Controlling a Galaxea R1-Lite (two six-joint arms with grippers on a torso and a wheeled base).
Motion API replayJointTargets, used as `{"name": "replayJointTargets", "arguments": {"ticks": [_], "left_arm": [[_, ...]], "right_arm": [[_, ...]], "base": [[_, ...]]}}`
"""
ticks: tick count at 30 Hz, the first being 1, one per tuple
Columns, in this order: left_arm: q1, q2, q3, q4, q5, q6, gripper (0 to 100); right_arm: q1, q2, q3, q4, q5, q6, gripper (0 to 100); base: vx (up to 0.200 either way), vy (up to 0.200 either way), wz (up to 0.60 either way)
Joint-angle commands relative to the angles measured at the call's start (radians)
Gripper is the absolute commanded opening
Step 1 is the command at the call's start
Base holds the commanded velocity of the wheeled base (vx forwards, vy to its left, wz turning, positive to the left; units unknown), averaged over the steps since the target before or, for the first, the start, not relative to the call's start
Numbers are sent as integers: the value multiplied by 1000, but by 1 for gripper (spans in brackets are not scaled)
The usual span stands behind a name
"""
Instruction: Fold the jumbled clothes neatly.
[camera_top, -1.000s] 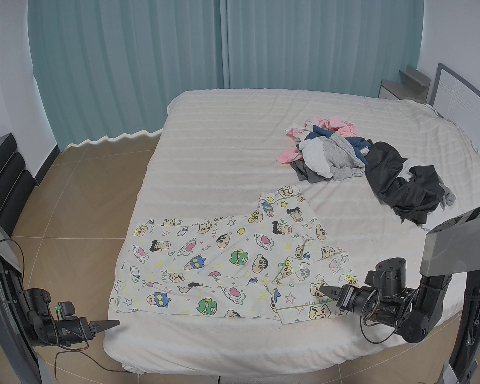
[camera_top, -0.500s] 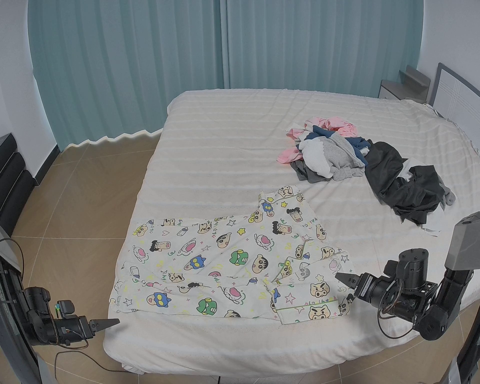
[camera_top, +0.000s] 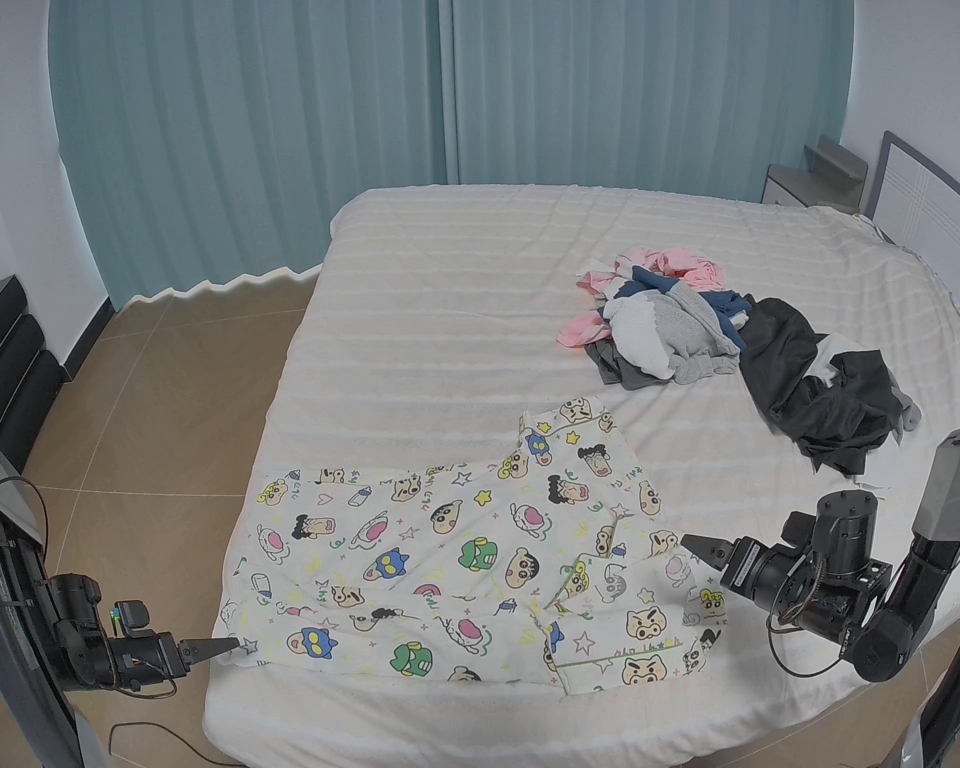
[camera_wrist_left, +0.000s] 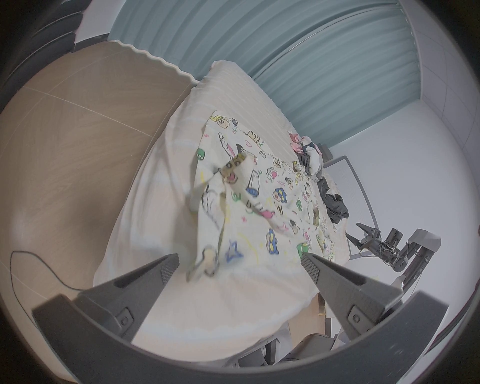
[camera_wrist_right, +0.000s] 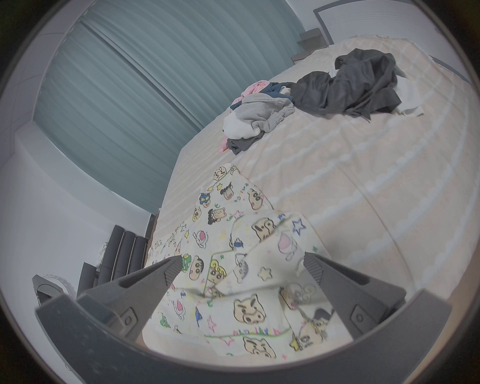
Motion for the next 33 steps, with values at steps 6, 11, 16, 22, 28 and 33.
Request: {"name": "replayJointTargets", "arguments": {"ticks": [6,11,16,22,28,33], "left_arm": [[3,2,0,-2,-2,0,100],[6,3,0,-25,-2,-3,100],[9,5,0,-45,-2,-3,100],[-32,-38,-20,-252,40,-180,100],[-252,-30,-273,-333,448,-411,100],[-348,-1,-531,-76,457,-408,100]], "right_arm": [[4,0,4,0,0,2,100],[6,0,5,0,0,2,100],[6,1,8,-1,0,2,100],[7,-2,-4,0,0,-1,100],[19,5,-19,2,0,-3,100],[33,12,-16,0,-2,-1,100]], "base": [[100,0,0],[0,0,0],[0,0,0],[0,0,0],[0,0,0],[0,0,0]]}}
